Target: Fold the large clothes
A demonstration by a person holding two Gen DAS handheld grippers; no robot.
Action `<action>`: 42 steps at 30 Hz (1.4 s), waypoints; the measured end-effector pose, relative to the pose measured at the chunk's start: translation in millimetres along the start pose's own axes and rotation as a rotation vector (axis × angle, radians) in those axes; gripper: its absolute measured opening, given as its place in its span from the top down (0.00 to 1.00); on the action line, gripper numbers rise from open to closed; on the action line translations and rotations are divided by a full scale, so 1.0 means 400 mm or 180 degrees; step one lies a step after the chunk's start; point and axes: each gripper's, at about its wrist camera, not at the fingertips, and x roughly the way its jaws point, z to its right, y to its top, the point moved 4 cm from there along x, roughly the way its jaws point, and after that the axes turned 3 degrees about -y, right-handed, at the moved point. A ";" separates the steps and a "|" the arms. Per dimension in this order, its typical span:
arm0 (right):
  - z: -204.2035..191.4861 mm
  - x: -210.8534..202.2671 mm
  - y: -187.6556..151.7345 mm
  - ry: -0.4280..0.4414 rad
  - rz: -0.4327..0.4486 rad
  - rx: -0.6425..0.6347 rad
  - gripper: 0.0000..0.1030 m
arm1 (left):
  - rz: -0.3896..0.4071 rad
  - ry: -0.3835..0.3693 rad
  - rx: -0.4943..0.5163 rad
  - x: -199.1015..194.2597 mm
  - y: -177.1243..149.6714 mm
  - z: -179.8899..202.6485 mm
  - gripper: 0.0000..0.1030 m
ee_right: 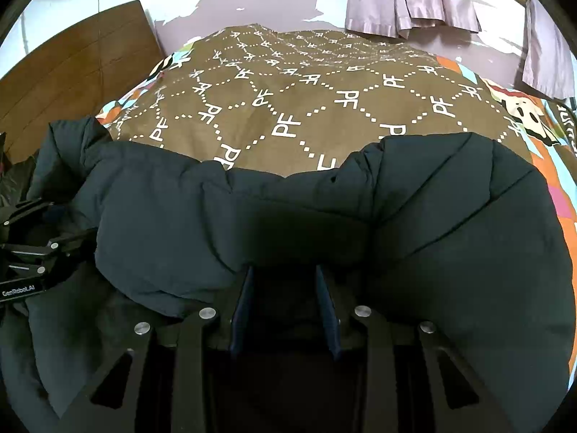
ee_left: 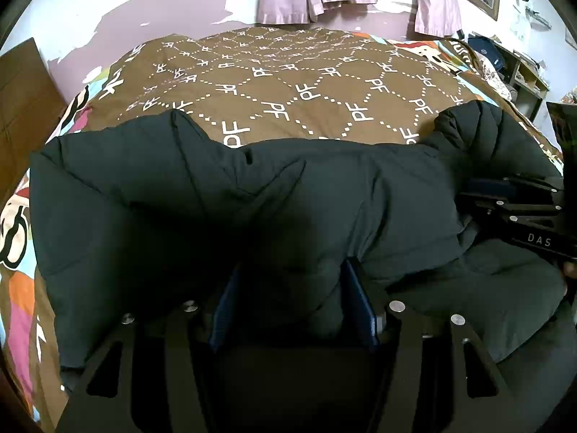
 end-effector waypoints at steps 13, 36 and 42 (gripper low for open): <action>0.003 -0.024 -0.005 0.0287 0.0167 0.0074 0.49 | 0.0111 -0.0057 -0.0005 -0.011 -0.003 0.004 0.48; -0.020 -0.321 -0.081 -0.0178 0.0349 0.0221 0.00 | 0.0559 -0.0002 -0.0459 -0.270 -0.024 0.034 0.07; -0.050 -0.444 -0.118 -0.0164 0.0418 0.0163 0.00 | 0.0578 -0.0106 -0.0569 -0.364 -0.038 0.080 0.05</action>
